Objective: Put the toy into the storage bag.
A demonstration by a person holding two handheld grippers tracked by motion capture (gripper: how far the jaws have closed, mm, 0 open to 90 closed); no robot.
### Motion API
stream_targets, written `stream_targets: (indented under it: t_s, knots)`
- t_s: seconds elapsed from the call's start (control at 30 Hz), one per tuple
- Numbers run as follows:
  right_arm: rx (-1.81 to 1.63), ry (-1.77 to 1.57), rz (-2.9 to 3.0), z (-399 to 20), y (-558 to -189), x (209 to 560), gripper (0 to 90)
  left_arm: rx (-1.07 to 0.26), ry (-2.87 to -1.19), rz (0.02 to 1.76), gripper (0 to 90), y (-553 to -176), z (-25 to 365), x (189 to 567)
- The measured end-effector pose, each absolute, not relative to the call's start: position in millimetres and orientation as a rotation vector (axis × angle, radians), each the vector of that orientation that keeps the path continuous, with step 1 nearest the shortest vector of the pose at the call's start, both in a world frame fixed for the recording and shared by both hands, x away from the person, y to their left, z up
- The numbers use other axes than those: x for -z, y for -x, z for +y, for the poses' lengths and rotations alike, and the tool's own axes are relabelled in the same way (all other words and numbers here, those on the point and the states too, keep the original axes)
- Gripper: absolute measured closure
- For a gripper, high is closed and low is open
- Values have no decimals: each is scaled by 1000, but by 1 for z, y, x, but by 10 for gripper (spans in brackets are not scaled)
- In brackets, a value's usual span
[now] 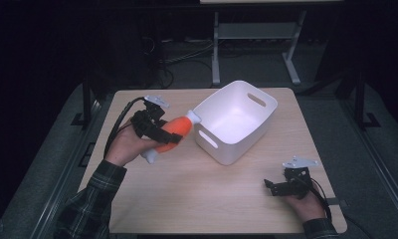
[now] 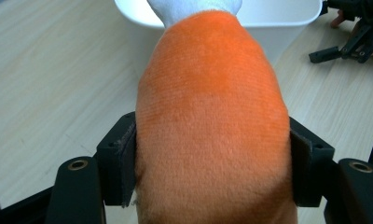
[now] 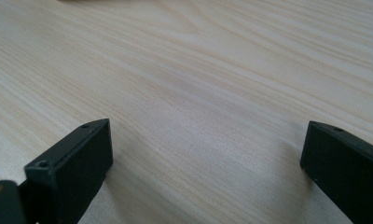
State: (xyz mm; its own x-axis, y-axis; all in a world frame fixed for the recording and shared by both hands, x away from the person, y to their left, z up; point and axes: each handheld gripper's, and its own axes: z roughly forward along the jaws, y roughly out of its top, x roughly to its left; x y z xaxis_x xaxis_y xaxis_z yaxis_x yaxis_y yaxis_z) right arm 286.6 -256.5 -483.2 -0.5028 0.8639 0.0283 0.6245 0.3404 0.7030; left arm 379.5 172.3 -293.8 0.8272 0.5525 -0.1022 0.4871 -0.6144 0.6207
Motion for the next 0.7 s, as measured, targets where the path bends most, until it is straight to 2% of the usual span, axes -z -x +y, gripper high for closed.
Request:
stream_targets:
  t_s: [0.7]
  knots:
    - [-951, -1319, 2260, -256, -287, 483, 19, -143, -2339, 717, 311, -416, 143, 271]
